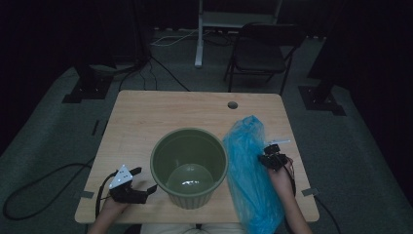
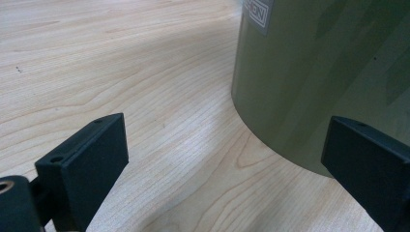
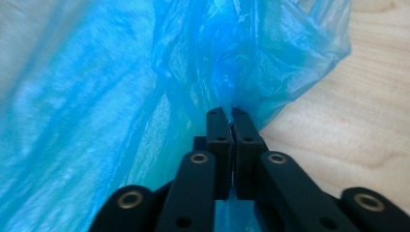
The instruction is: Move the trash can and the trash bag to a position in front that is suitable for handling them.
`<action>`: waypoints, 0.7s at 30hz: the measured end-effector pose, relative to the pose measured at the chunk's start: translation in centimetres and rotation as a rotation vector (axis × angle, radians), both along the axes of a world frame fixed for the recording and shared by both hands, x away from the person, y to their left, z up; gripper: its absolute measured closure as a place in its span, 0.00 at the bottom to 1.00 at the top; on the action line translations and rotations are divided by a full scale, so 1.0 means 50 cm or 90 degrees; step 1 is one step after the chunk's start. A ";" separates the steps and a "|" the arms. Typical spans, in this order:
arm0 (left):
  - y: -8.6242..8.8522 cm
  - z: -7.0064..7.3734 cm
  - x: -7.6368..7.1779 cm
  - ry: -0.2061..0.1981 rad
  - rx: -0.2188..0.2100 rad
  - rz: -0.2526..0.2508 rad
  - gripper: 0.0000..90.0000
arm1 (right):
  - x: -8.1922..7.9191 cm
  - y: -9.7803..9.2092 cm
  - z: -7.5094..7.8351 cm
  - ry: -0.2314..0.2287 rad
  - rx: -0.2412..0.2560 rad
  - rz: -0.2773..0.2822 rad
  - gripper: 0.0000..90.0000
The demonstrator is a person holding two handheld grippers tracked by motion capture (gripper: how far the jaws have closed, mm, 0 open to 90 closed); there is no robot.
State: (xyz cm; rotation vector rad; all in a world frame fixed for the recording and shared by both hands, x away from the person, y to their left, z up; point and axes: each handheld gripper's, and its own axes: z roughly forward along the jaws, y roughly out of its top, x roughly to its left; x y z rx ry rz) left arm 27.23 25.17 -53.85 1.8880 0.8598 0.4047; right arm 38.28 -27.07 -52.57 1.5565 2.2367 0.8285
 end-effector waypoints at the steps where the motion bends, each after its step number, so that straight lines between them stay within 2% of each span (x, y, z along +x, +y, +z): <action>1: 0.000 0.000 0.000 0.000 0.000 0.000 0.04 | -0.004 -0.009 0.003 -0.008 0.007 -0.013 0.99; 4: 0.002 0.000 0.001 -0.001 -0.003 0.003 0.04 | -0.015 -0.040 0.015 -0.018 0.027 -0.034 0.99; 6: 0.003 0.000 0.001 -0.002 -0.002 0.005 0.04 | -0.020 -0.058 0.018 -0.017 0.025 -0.041 0.99; 7: 0.003 0.000 0.001 -0.002 -0.002 0.006 0.04 | -0.021 -0.068 0.017 -0.013 0.031 -0.040 0.95; 8: 0.002 0.000 0.001 -0.002 -0.002 0.006 0.04 | -0.019 -0.077 0.014 0.000 0.037 -0.040 0.86; 10: 0.001 0.001 0.000 -0.002 0.001 0.005 0.04 | -0.018 -0.091 0.011 0.012 0.027 -0.049 0.69; 11: 0.001 0.001 0.000 -0.002 0.001 0.005 0.04 | -0.018 -0.091 0.011 0.012 0.027 -0.049 0.69; 12: 0.000 0.001 -0.001 -0.004 0.002 0.005 0.04 | -0.024 -0.113 0.019 0.015 0.045 -0.066 0.55; 15: 0.003 0.000 0.002 -0.002 -0.003 0.009 0.04 | -0.033 -0.130 0.031 0.012 0.055 -0.088 0.44; 18: 0.003 0.000 0.002 -0.002 -0.003 0.009 0.04 | -0.036 -0.136 0.035 0.011 0.062 -0.092 0.42; 21: 0.002 -0.001 0.002 -0.001 0.000 0.007 0.04 | -0.056 -0.144 0.052 0.009 0.083 -0.092 0.32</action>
